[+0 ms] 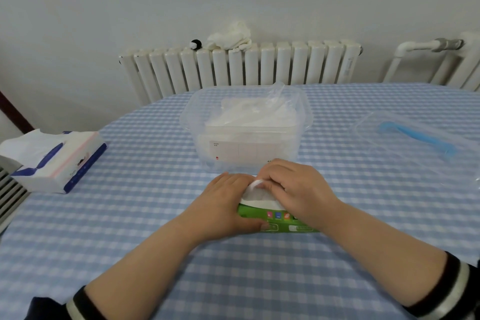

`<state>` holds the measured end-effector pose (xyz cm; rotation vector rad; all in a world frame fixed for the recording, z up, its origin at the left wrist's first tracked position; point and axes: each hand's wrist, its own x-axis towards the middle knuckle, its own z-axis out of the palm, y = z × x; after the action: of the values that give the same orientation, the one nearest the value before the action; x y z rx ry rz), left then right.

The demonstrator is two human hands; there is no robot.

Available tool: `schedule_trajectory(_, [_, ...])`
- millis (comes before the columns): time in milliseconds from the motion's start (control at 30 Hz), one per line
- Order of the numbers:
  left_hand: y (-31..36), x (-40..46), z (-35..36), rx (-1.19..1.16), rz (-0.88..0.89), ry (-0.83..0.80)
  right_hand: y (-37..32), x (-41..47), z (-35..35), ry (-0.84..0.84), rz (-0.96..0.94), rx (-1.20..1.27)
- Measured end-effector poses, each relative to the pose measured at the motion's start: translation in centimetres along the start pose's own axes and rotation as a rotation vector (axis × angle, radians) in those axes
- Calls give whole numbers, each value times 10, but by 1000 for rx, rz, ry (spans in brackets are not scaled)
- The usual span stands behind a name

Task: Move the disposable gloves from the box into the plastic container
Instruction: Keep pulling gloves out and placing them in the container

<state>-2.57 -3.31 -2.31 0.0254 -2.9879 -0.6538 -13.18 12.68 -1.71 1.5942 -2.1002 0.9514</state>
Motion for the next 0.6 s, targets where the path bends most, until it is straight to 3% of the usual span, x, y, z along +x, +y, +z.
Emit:
schedule_trajectory(100, [-2, 2, 1, 6, -9, -7, 0, -1, 0, 66, 25, 73])
schedule_trajectory(367, [-6, 4, 0, -43, -23, -47, -3, 4, -5, 74, 396, 423])
schedule_trajectory(500, [-6, 5, 0, -49, -17, -65, -8, 9, -27, 155, 20, 205])
schedule_trajectory(600, [-7, 5, -2, -70, -27, -78, -5, 13, -29, -122, -68, 38])
